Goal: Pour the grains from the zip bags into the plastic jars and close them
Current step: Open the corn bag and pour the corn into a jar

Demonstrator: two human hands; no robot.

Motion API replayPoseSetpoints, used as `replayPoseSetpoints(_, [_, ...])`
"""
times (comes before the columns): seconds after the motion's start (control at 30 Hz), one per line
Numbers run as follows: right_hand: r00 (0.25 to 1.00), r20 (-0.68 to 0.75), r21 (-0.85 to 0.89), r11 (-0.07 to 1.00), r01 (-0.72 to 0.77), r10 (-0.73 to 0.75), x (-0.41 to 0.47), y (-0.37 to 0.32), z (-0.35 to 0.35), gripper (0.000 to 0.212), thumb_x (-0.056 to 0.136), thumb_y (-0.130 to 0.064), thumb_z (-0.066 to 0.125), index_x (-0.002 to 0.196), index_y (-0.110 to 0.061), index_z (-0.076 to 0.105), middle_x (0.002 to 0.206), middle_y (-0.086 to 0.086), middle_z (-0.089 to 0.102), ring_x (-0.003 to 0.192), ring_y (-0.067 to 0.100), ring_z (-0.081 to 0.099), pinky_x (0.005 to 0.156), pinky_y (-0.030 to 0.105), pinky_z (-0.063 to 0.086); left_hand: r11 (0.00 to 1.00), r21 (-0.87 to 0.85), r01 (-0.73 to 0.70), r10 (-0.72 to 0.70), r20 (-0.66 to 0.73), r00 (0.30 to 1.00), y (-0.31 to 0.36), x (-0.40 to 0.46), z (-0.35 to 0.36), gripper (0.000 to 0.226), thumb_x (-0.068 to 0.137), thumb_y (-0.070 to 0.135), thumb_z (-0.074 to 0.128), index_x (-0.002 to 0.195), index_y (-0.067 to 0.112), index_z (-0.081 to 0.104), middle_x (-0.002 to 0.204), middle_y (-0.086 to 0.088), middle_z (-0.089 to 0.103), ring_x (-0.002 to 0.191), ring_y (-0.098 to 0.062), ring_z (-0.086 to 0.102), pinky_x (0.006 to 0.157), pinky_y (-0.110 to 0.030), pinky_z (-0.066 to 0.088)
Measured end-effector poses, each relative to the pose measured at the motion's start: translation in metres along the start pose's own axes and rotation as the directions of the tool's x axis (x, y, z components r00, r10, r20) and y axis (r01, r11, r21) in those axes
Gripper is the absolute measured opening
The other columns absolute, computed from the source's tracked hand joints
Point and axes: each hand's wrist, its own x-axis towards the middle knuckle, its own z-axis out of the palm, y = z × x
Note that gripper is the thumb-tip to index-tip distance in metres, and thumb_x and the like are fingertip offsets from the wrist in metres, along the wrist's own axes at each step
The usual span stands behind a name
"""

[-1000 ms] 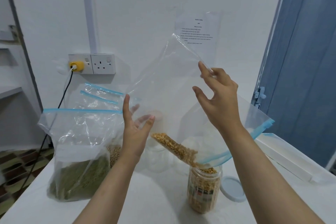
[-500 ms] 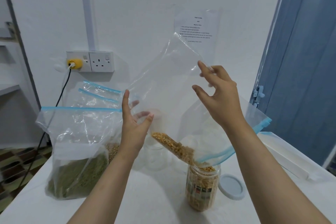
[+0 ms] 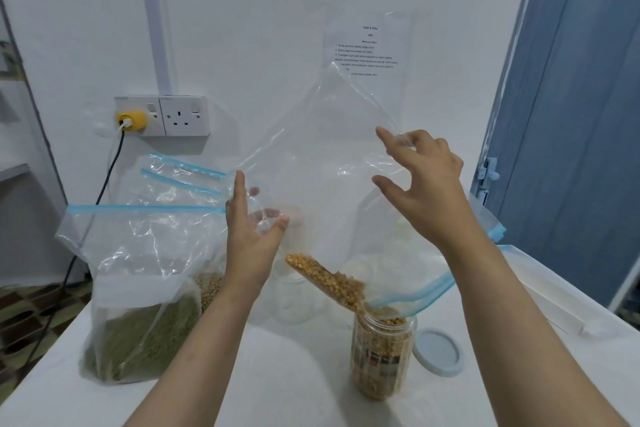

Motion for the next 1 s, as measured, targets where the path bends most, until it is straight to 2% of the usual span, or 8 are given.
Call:
replayPoseSetpoints(0.13, [1.000,-0.013,-0.010,1.000,-0.009,0.009,-0.002,-0.001,0.001,0.063,0.092,-0.024,0.069,0.149,-0.028,0.042,0.129,0.002,0.051,0.118,0.024,0.043,0.097,0.037,0.021,1.000,0.008,-0.007,0.007,0.007,1.000,0.003,0.000,0.001,0.093,0.090,0.003,0.068,0.154,0.042,0.013,0.139,0.006,0.040,0.099,-0.004,0.060,0.072,-0.002,0.044])
replayPoseSetpoints(0.37, [0.997,-0.074,0.024,0.999,-0.021,0.023,-0.003,-0.002,0.001,0.063,0.092,-0.018,0.068,0.149,-0.025,0.042,0.130,0.005,0.053,0.120,0.024,0.048,0.102,0.041,0.026,1.000,0.022,-0.008,0.008,0.010,1.000,0.006,-0.001,0.001,0.095,0.089,0.006,0.069,0.155,0.042,0.010,0.142,0.005,0.040,0.105,-0.008,0.060,0.071,0.003,0.040])
replayPoseSetpoints(0.43, [0.998,-0.064,0.088,0.996,-0.016,0.022,-0.003,-0.003,-0.001,0.063,0.091,-0.018,0.070,0.148,-0.023,0.043,0.127,0.006,0.054,0.117,0.022,0.053,0.106,0.047,0.032,1.000,0.025,-0.008,0.007,0.008,1.000,0.007,0.000,0.000,0.095,0.089,0.006,0.069,0.155,0.042,0.010,0.142,0.004,0.041,0.105,-0.007,0.060,0.070,0.003,0.040])
replayPoseSetpoints(0.5, [0.998,-0.069,0.113,0.994,-0.004,0.012,-0.004,-0.005,-0.002,0.064,0.091,-0.016,0.071,0.148,-0.022,0.044,0.125,0.005,0.054,0.112,0.020,0.056,0.103,0.054,0.037,1.000,0.025,-0.007,0.007,0.009,1.000,0.007,0.000,0.001,0.095,0.089,0.007,0.069,0.154,0.043,0.010,0.142,0.004,0.041,0.103,-0.005,0.060,0.070,0.003,0.041])
replayPoseSetpoints(0.63, [0.997,-0.071,0.162,0.987,-0.009,0.020,-0.004,-0.004,-0.002,0.066,0.091,-0.015,0.069,0.150,-0.026,0.040,0.116,-0.008,0.047,0.087,0.004,0.052,0.099,0.054,0.043,1.000,0.025,-0.006,0.006,0.018,1.000,0.009,0.001,0.002,0.095,0.089,0.006,0.069,0.153,0.043,0.009,0.143,0.003,0.040,0.103,-0.005,0.059,0.068,0.003,0.041])
replayPoseSetpoints(0.77, [0.996,-0.081,0.214,0.977,-0.005,0.023,-0.004,-0.005,-0.001,0.068,0.091,-0.015,0.069,0.150,-0.029,0.038,0.116,-0.011,0.043,0.094,-0.002,0.049,0.096,0.054,0.047,1.000,0.020,-0.012,0.012,0.013,1.000,0.012,0.001,0.003,0.096,0.088,0.006,0.070,0.153,0.044,0.010,0.143,0.002,0.040,0.102,-0.006,0.060,0.068,0.002,0.041])
replayPoseSetpoints(1.0, [0.994,-0.102,0.227,0.974,-0.004,0.027,-0.004,-0.005,0.000,0.068,0.091,-0.015,0.068,0.151,-0.028,0.037,0.115,-0.010,0.044,0.091,-0.004,0.049,0.094,0.057,0.046,0.999,-0.002,-0.034,0.034,0.004,0.999,0.015,0.000,0.003,0.095,0.088,0.002,0.069,0.145,0.052,0.013,0.143,0.001,0.040,0.102,-0.009,0.060,0.071,-0.001,0.044])
